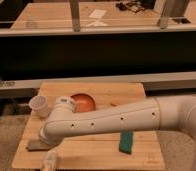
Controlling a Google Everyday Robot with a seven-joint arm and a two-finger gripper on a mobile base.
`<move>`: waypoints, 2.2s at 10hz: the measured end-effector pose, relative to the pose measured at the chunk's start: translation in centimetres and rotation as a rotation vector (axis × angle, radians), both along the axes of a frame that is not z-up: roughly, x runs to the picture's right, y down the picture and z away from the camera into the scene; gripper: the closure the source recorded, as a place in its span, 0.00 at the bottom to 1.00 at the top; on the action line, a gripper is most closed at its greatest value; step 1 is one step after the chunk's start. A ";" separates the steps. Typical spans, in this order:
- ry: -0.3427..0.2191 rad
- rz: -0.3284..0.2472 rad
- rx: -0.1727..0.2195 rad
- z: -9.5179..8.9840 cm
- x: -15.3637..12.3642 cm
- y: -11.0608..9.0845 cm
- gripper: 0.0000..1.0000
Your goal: Knock the bottle over
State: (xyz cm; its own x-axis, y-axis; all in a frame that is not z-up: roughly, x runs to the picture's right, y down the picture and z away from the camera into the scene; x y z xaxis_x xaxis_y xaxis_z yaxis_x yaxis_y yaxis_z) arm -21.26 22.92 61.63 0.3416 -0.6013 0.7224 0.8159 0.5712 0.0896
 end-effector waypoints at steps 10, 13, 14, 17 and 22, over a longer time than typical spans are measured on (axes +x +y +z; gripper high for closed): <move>-0.037 0.046 0.009 0.7 -1.4 -1.7 0.92; -0.038 0.049 0.011 0.8 -1.3 -1.8 0.92; -0.038 0.049 0.011 0.8 -1.4 -1.8 0.92; -0.039 0.049 0.009 0.8 -1.4 -1.7 0.92; -0.038 0.049 0.009 0.8 -1.3 -1.7 0.92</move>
